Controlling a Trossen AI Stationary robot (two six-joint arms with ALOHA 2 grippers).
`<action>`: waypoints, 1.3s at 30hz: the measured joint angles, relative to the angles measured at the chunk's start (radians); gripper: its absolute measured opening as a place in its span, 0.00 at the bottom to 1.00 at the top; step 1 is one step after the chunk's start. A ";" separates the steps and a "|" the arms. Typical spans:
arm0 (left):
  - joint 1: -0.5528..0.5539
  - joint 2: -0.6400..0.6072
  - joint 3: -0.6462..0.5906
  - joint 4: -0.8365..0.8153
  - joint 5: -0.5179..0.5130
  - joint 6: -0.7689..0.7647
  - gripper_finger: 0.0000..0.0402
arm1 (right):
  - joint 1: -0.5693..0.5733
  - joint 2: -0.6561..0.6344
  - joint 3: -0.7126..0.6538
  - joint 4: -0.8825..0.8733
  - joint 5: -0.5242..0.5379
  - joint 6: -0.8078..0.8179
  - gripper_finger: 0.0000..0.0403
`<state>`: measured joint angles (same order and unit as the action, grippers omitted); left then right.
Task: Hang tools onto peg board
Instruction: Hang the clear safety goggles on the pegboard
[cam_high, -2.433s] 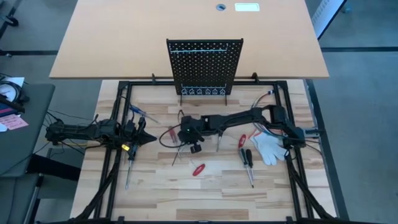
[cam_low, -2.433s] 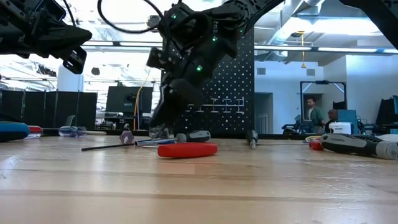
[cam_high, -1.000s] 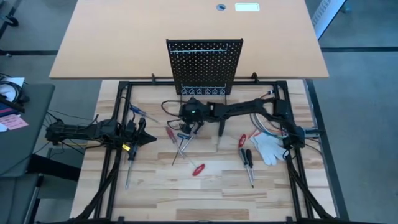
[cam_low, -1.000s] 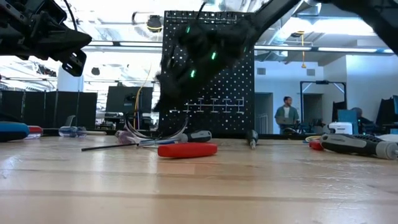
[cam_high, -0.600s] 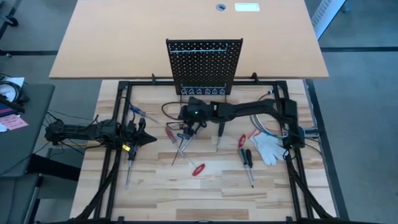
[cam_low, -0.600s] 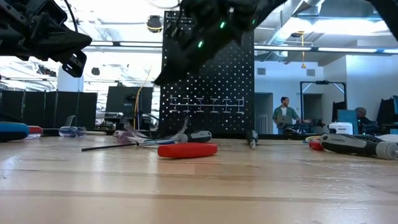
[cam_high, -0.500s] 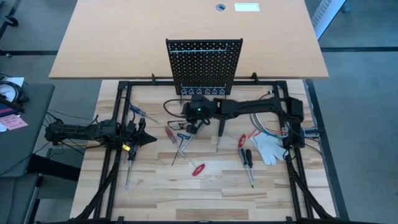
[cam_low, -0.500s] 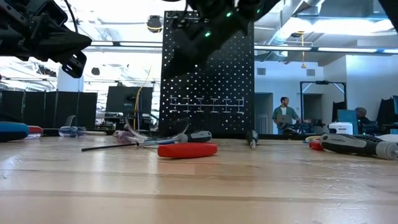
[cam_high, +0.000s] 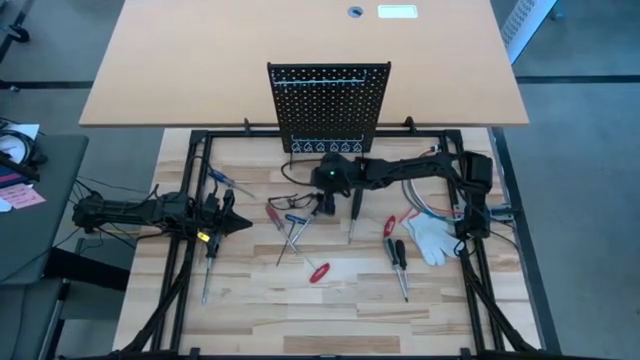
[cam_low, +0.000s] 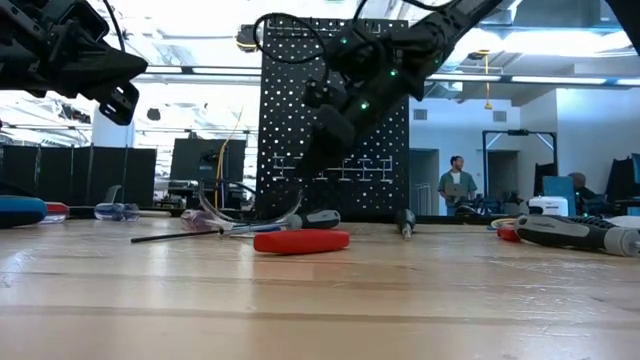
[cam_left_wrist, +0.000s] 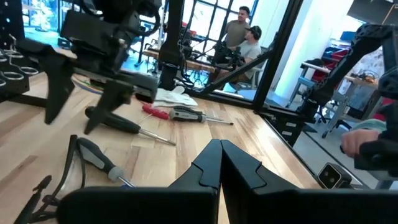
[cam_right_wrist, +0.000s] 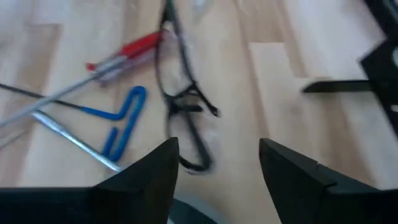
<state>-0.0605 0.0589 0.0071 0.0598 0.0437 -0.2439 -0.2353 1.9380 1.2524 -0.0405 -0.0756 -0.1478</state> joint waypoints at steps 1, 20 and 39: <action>0.000 0.000 0.000 0.000 0.000 0.002 0.00 | -0.003 0.013 -0.002 0.014 -0.006 0.006 0.56; 0.000 0.000 0.000 -0.001 0.000 0.011 0.00 | 0.017 0.099 -0.006 0.077 -0.123 0.022 0.07; 0.000 0.000 0.000 -0.019 0.001 -0.019 0.00 | 0.143 -0.344 -0.272 0.099 0.194 0.169 0.04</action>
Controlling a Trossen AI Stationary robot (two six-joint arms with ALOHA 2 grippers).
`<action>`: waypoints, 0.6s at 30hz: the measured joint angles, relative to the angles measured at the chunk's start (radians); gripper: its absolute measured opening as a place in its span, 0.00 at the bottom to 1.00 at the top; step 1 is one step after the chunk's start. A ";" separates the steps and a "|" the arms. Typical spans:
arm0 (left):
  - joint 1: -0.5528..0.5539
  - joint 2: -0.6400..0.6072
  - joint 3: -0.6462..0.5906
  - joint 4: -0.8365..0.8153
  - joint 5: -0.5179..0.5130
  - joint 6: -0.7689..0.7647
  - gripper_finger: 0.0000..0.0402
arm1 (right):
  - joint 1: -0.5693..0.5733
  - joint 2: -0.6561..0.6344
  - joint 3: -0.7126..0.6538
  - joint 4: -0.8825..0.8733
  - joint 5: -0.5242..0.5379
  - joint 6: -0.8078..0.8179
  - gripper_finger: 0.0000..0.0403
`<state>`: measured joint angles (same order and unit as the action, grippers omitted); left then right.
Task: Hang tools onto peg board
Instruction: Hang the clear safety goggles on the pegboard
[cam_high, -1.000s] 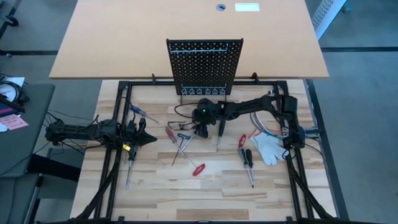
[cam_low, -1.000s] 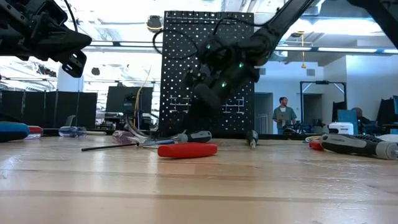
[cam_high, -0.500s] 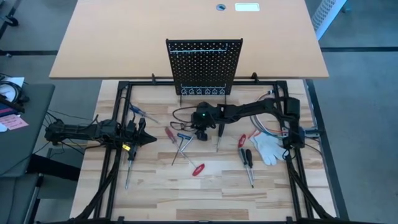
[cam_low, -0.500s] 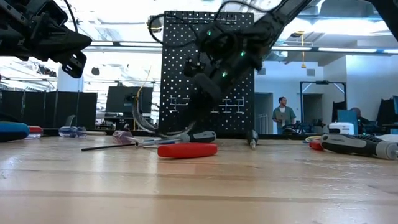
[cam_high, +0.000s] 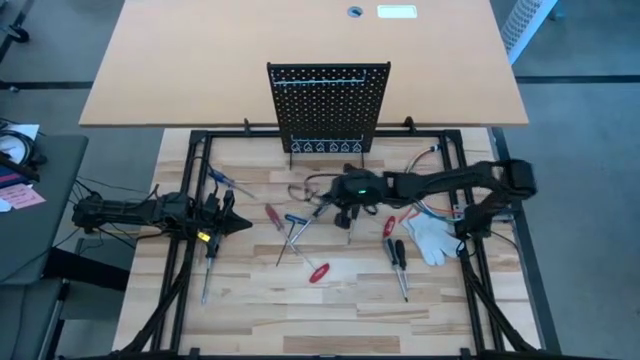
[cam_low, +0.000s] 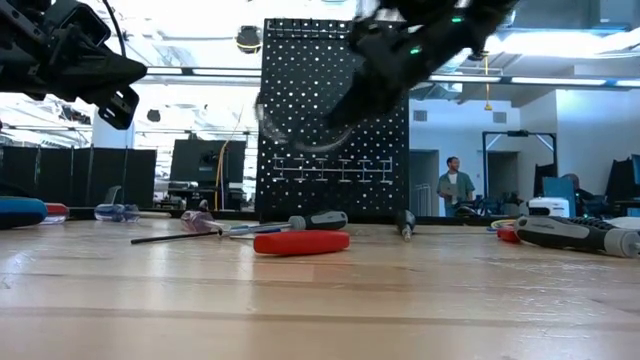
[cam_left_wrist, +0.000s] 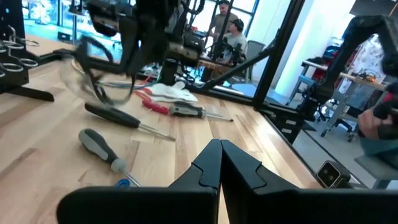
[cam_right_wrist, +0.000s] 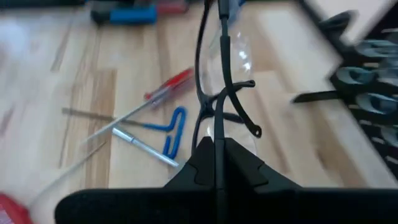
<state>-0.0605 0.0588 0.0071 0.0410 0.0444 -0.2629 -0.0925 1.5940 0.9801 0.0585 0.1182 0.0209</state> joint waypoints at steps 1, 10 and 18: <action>0.000 0.000 0.000 0.000 0.000 -0.001 0.00 | -0.003 -0.037 -0.040 0.044 0.014 0.016 0.04; 0.000 0.000 0.000 0.014 0.000 0.005 0.00 | -0.105 -0.309 -0.215 0.372 0.042 0.093 0.04; 0.000 0.000 0.000 0.018 0.000 0.007 0.00 | -0.292 -0.468 -0.217 0.376 -0.076 0.164 0.04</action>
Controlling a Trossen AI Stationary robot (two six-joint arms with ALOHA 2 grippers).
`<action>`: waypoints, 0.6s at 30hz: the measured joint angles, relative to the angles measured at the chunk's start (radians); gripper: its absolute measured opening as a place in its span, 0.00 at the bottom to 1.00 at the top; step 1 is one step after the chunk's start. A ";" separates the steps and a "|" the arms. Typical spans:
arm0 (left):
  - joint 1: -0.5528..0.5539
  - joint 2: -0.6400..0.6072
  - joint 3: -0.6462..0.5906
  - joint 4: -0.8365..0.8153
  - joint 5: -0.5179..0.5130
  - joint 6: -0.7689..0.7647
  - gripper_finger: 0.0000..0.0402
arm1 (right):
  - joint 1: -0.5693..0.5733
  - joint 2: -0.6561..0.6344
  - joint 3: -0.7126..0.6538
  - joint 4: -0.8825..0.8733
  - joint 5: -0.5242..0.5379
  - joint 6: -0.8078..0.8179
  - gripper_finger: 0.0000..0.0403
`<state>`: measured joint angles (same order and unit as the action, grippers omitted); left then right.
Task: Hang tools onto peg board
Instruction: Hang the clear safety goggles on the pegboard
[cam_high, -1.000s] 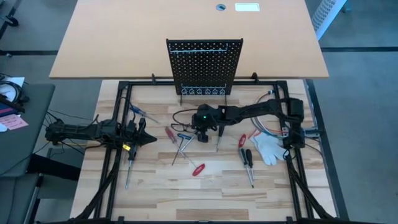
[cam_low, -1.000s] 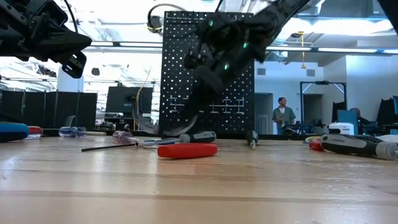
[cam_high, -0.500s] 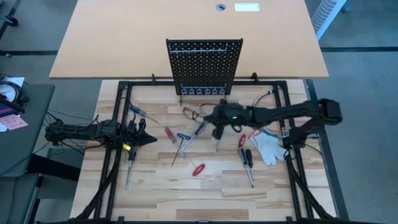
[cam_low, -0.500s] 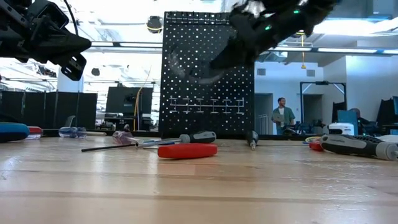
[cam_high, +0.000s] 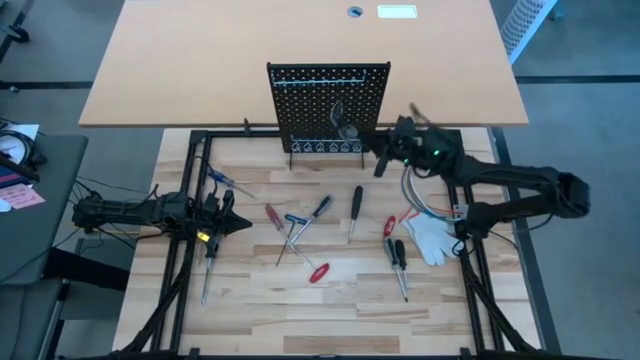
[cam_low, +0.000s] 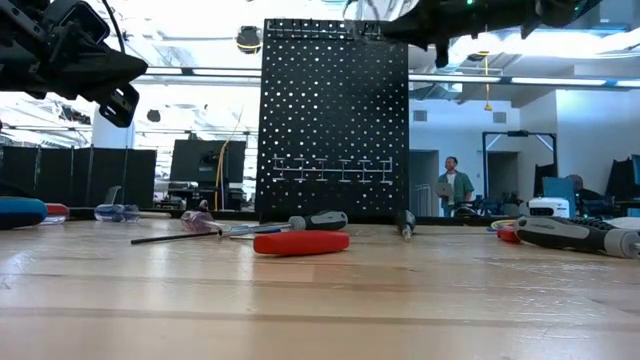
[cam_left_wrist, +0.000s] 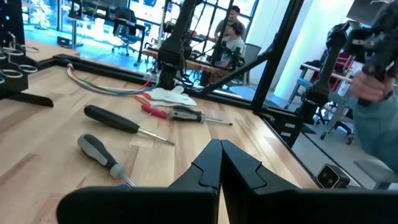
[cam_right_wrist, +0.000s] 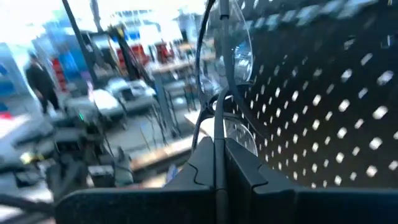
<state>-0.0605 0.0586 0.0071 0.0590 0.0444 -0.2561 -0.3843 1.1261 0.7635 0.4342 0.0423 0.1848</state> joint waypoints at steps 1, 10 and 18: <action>0.000 0.000 0.000 0.000 0.000 0.000 0.00 | -0.020 -0.007 0.000 0.009 -0.026 0.016 0.04; 0.000 0.000 0.000 0.000 0.000 0.001 0.00 | -0.150 0.008 0.000 0.028 -0.154 0.123 0.04; 0.000 0.000 0.000 -0.001 0.000 0.000 0.00 | -0.203 0.008 0.000 0.030 -0.207 0.190 0.04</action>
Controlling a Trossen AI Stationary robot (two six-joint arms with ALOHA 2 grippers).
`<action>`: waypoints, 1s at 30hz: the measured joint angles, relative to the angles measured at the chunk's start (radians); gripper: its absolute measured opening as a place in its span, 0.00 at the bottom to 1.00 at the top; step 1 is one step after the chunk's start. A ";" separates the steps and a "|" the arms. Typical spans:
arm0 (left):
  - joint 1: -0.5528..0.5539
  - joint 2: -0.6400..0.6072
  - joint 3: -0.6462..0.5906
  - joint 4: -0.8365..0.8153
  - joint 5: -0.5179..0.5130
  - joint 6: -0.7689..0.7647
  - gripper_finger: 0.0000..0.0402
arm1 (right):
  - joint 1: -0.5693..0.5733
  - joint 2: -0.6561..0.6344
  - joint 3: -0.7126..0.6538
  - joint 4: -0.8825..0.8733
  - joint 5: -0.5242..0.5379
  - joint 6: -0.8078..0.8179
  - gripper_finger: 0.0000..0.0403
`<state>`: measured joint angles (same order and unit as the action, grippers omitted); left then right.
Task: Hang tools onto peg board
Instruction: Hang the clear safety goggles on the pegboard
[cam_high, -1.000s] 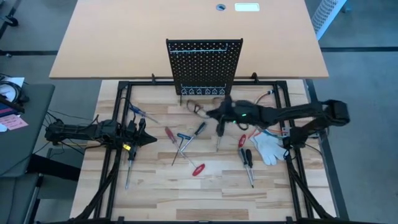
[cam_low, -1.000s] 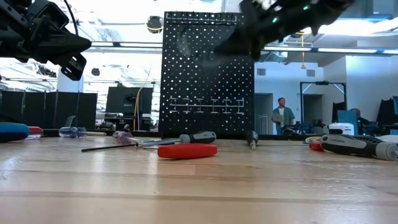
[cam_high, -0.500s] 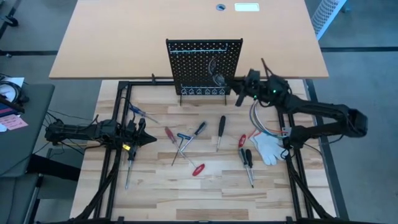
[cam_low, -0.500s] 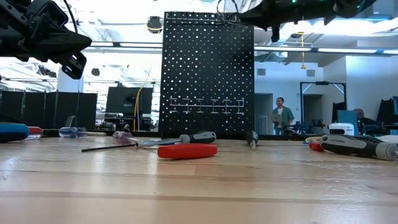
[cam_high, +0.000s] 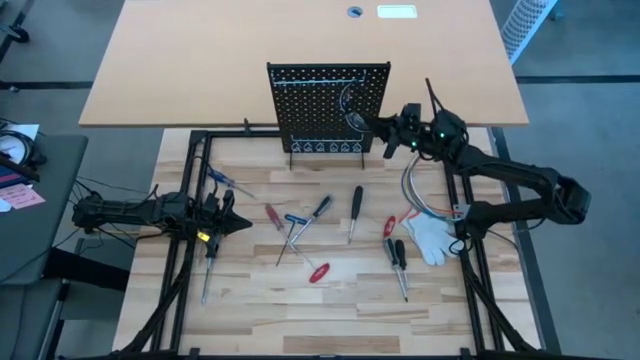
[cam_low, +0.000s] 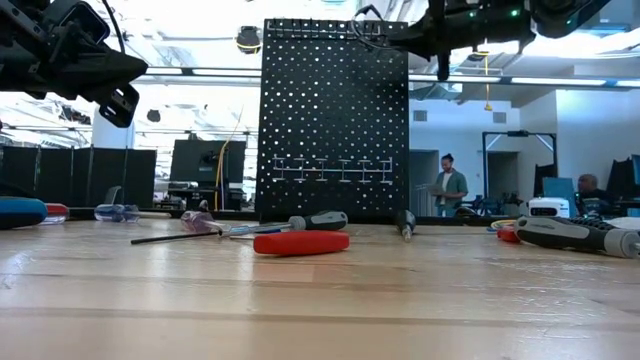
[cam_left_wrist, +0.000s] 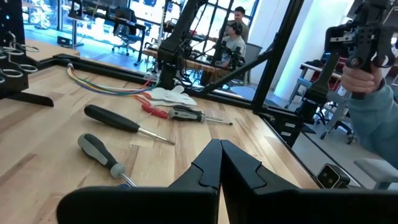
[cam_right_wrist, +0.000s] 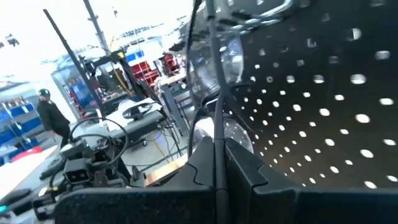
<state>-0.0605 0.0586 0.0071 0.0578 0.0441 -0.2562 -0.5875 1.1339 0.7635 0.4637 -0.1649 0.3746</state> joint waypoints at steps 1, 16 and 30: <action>0.000 0.000 0.000 0.000 0.000 0.000 0.00 | -0.006 0.000 0.000 0.001 -0.001 0.011 0.04; 0.000 0.000 0.000 0.001 0.000 -0.005 0.00 | -0.125 0.000 0.000 -0.021 -0.160 0.221 0.05; 0.000 0.000 0.000 0.003 0.000 -0.006 0.00 | -0.189 -0.001 0.003 -0.175 -0.180 0.129 0.15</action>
<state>-0.0605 0.0586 0.0071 0.0605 0.0441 -0.2626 -0.7765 1.1328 0.7670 0.2890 -0.3449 0.5041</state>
